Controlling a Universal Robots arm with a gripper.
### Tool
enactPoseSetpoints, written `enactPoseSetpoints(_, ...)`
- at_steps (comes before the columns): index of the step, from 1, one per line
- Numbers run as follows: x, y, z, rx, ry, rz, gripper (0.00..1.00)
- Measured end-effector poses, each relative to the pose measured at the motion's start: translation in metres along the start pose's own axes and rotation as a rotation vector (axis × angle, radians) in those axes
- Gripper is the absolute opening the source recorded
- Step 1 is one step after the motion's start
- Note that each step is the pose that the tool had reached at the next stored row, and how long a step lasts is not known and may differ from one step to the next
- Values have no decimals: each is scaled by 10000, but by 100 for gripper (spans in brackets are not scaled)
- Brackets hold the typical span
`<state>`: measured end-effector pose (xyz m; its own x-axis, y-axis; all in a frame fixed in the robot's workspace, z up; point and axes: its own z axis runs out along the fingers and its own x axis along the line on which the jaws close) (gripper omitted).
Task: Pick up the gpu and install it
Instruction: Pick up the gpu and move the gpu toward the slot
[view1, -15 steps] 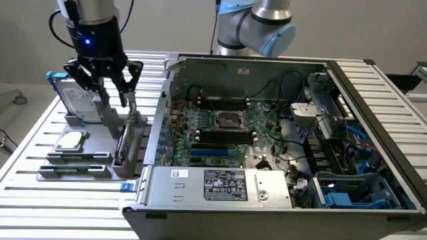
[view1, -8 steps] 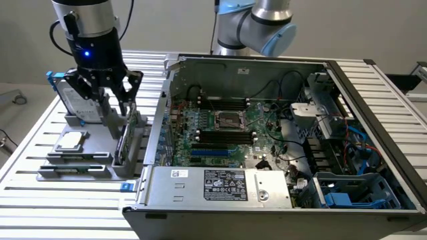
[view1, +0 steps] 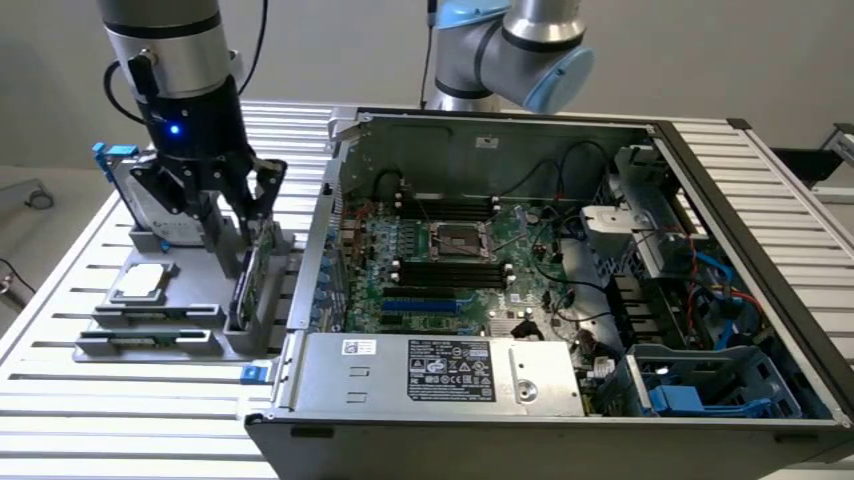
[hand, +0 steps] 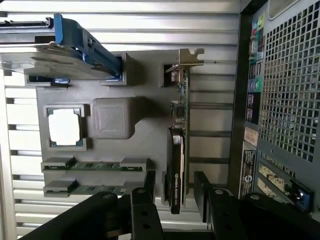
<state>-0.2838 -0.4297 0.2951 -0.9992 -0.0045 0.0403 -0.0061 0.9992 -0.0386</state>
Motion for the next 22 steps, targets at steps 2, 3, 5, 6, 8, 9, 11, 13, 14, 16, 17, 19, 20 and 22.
enactPoseSetpoints(2, -2, -16, 29, -59, 2, 70, 44)
enactPoseSetpoints(3, -4, -23, 42, -94, 3, 104, 44)
enactPoseSetpoints(5, -10, -33, 65, -181, 3, 151, 44)
enactPoseSetpoints(6, -14, -36, 76, -233, 3, 161, 44)
enactPoseSetpoints(8, -21, -39, 99, -336, 3, 169, 44)
enactPoseSetpoints(9, -23, -41, 111, -382, 3, 170, 44)
enactPoseSetpoints(11, -24, -43, 136, -481, 2, 170, 44)
enactPoseSetpoints(13, -25, -43, 156, -592, -7, 166, 44)
enactPoseSetpoints(14, -26, -43, 169, -643, -16, 163, 44)
enactPoseSetpoints(16, -27, -43, 195, -733, -31, 160, 44)
enactPoseSetpoints(17, -27, -43, 209, -771, -35, 158, 44)
enactPoseSetpoints(19, -28, -45, 243, -823, -43, 157, 44)
enactPoseSetpoints(20, -29, -46, 261, -839, -45, 156, 44)
enactPoseSetpoints(22, -31, -50, 297, -871, -48, 155, 44)
